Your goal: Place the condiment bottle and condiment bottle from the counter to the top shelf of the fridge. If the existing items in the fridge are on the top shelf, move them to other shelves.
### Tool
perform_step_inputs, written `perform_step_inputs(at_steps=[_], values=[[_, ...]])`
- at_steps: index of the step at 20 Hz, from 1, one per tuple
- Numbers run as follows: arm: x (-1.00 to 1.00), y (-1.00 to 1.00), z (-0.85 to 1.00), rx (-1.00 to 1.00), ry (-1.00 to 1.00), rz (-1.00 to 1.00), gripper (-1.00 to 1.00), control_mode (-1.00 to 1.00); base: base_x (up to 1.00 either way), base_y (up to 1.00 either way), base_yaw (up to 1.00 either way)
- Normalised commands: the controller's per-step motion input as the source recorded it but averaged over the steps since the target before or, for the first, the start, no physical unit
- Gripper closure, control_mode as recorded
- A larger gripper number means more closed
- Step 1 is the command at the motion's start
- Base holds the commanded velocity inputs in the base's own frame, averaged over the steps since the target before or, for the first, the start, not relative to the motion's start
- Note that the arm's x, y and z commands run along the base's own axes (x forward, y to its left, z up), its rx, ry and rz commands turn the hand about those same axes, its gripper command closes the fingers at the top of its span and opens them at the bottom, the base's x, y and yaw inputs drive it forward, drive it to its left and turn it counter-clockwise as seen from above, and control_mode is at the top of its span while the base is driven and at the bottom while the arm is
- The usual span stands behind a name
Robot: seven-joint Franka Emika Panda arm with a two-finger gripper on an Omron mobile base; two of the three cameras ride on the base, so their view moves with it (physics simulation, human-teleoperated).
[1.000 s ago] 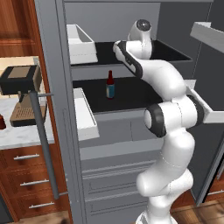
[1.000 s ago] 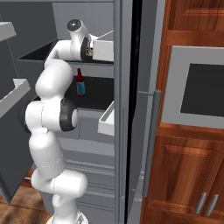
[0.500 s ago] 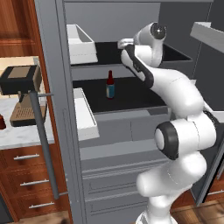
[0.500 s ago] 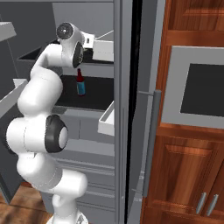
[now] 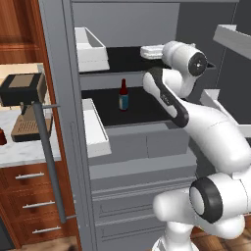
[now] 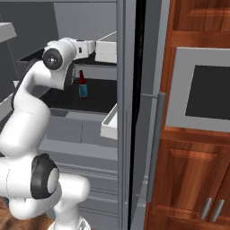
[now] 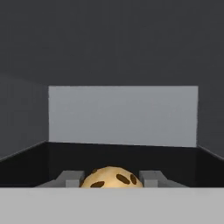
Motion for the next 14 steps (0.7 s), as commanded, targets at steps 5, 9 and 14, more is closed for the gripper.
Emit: perform_step_inputs(at_steps=[5, 9, 14], values=[[-1.0, 0.01, 0.11, -0.03, 0.03, 0.0, 1.0, -1.0, 0.0, 0.0, 0.0], [-1.0, 0.02, 0.0, -0.07, 0.24, 0.0, 1.0, -1.0, 0.0, 0.0, 0.0], [-1.0, 0.11, -0.56, -0.25, 0.68, 0.0, 1.0, -1.0, 0.0, 0.0, 0.0]])
